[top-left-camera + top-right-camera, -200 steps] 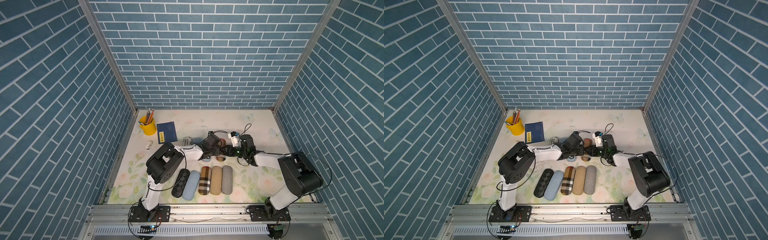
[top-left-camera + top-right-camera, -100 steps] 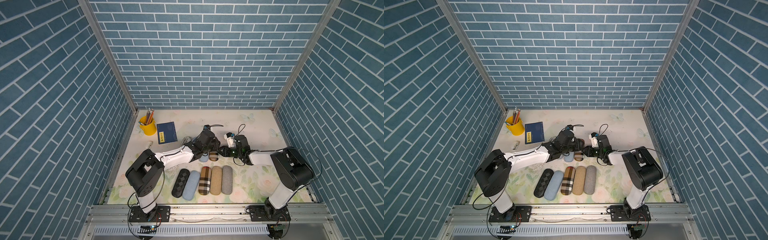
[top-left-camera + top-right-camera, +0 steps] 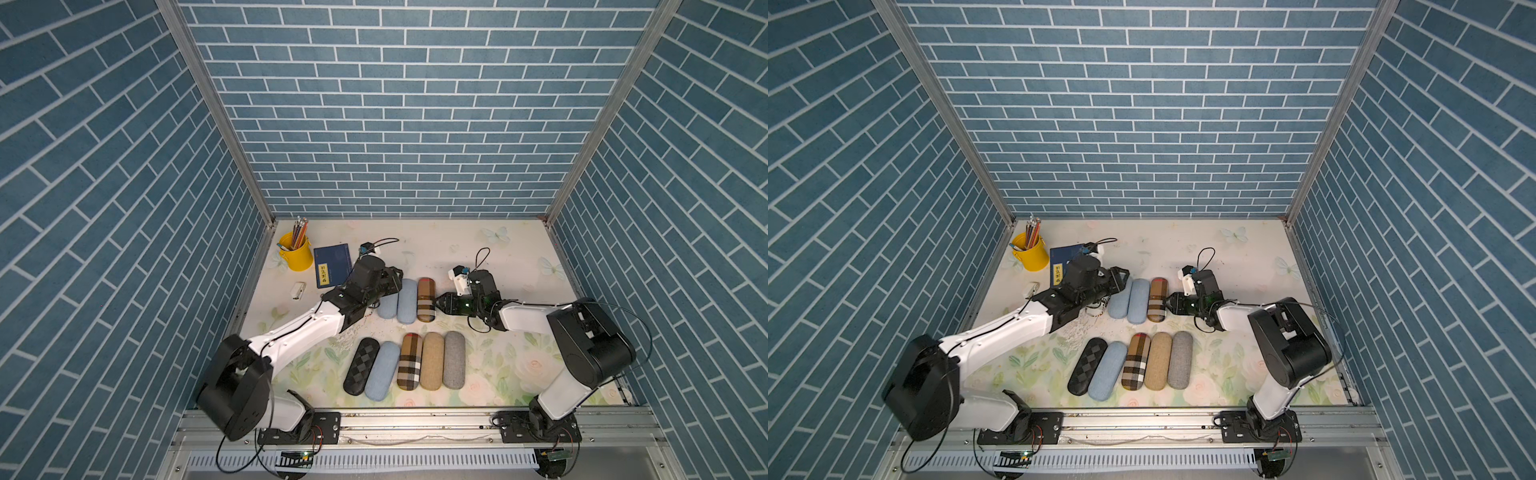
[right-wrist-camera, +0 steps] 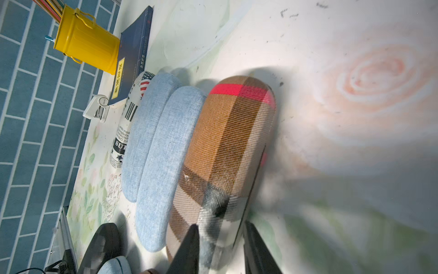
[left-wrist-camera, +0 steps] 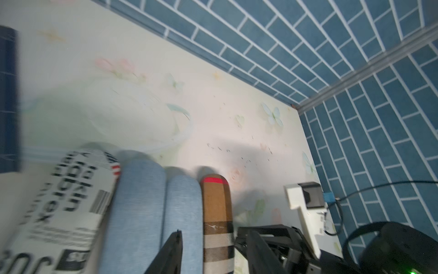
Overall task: Close the glasses case
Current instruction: Close the glasses case at the center of the board, then adjust the glasses case at the center of the board.
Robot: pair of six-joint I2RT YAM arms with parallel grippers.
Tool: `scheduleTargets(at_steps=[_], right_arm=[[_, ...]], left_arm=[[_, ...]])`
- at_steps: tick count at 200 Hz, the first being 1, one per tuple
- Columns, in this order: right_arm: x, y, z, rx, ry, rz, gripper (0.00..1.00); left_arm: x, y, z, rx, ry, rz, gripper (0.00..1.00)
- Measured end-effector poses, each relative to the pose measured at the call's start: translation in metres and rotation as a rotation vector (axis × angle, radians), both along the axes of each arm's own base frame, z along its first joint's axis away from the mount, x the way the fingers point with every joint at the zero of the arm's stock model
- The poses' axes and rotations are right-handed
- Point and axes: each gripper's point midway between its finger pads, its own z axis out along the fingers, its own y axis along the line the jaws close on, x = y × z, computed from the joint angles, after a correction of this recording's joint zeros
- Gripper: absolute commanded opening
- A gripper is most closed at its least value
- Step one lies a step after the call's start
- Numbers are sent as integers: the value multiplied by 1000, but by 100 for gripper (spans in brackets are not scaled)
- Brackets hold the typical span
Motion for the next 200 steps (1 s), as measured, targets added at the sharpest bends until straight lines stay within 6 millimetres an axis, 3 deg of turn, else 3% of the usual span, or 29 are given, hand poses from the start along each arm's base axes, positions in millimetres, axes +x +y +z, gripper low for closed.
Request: scheduleTargets(at_steps=[23,42,55,90,107,146,200], right_arm=[[-6,-14,35,-2,-72,-42,38],[-20,-29,52,1,-109,-71,41],[-36,-41,48,-6,-104,-87,42],[-90,-71,11,-36,4,-116,43],[-103,-77,7,-27,21,-122,43],[-118,-78,8,7,28,-116,44],[-143,-72,-9,14,85,-63,44]], left_arm=[[-11,35,8,10,-16,75,52],[-32,51,-9,16,10,99,49],[-51,63,-37,30,62,112,46],[-102,88,-115,76,239,145,42],[-117,88,-129,88,284,139,42],[-137,74,-131,77,300,119,41],[-174,68,-144,93,332,103,46]])
